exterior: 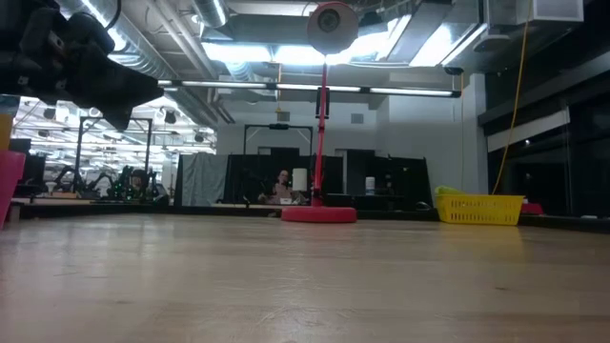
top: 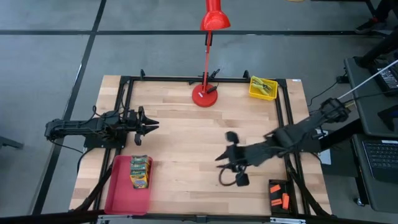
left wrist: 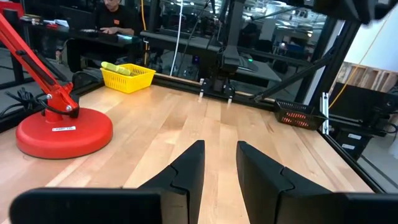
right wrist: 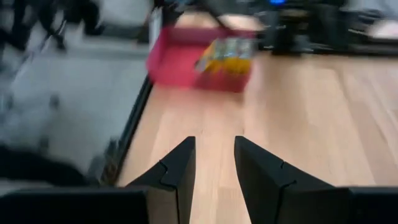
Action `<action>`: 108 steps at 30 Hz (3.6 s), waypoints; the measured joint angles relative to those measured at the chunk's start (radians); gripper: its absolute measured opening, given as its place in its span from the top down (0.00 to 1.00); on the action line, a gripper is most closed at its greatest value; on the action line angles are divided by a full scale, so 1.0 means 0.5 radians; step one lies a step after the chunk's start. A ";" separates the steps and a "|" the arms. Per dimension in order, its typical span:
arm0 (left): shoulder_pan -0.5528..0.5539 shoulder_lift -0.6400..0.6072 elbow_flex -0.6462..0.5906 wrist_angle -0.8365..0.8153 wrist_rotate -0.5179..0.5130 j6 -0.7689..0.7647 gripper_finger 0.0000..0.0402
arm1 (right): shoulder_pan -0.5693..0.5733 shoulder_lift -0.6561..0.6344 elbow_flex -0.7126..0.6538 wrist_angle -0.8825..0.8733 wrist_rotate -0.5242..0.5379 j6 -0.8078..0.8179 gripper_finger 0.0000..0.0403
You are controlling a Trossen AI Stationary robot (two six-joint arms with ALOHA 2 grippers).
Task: Pick & Place School Supplies
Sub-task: Return to Home Position
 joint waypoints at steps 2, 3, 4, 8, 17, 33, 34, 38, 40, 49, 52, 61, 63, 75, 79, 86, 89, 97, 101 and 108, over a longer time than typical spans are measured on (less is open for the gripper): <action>0.000 0.000 0.000 0.000 0.000 0.000 0.78 | -0.067 0.078 -0.001 0.032 -0.180 -0.256 0.71; 0.000 0.000 0.000 0.000 0.000 0.000 0.78 | -0.098 0.102 -0.003 0.024 -0.254 -0.360 0.71; 0.000 0.000 0.000 0.000 0.000 0.000 0.78 | -0.126 0.115 -0.003 0.019 -0.308 -0.469 0.71; 0.000 0.000 -0.001 0.000 0.000 0.000 0.78 | -0.250 0.096 -0.004 0.034 -0.407 -0.798 0.71; 0.000 0.001 -0.001 0.001 0.000 0.000 0.78 | -0.467 -0.753 -0.911 0.384 -0.399 -0.820 0.72; 0.000 0.001 -0.001 0.001 0.000 0.000 0.78 | -0.491 -1.948 -2.328 1.069 -0.562 -0.797 0.74; 0.000 0.001 -0.001 0.001 0.000 0.000 0.78 | -0.499 -2.005 -2.360 1.075 -0.563 -0.838 0.74; 0.000 0.001 -0.001 0.001 0.000 0.000 0.78 | -0.556 -2.198 -2.501 1.079 -0.596 -0.912 0.74; 0.000 0.001 -0.001 0.001 0.000 0.000 0.78 | -0.597 -2.288 -2.571 1.081 -0.641 -0.913 0.74; 0.000 0.001 -0.001 0.001 0.000 0.000 0.78 | -0.722 -2.534 -2.671 1.003 -0.642 -0.884 0.74; 0.000 0.001 -0.001 0.001 0.000 0.000 0.78 | -0.723 -2.582 -2.671 1.005 -0.645 -0.791 0.74; 0.000 0.001 -0.001 0.001 0.000 0.000 0.78 | -0.693 -2.678 -2.670 1.005 -0.652 -0.475 0.74; 0.000 0.001 -0.001 0.001 0.000 0.000 0.78 | -0.693 -2.692 -2.670 1.006 -0.652 -0.395 0.74; 0.000 0.001 -0.001 0.001 0.000 0.000 0.78 | -0.693 -2.734 -2.670 1.013 -0.651 -0.365 0.74; 0.000 0.001 -0.001 0.001 0.000 0.000 0.78 | -0.693 -2.748 -2.670 1.019 -0.651 -0.367 0.74; 0.000 0.001 -0.001 0.001 0.000 0.000 0.78 | -0.693 -2.743 -2.670 1.017 -0.651 -0.372 0.74; 0.000 0.001 -0.001 0.001 0.000 0.000 0.78 | -0.693 -2.743 -2.670 1.017 -0.651 -0.372 0.74; 0.000 0.001 -0.001 0.001 0.000 0.000 0.78 | -0.693 -2.742 -2.669 1.017 -0.651 -0.373 0.74; 0.000 0.001 -0.001 0.001 0.000 0.000 0.78 | -0.693 -2.741 -2.669 1.017 -0.650 -0.373 0.74; 0.000 0.001 -0.001 0.001 0.000 0.000 0.78 | -0.693 -2.741 -2.669 1.017 -0.650 -0.373 0.74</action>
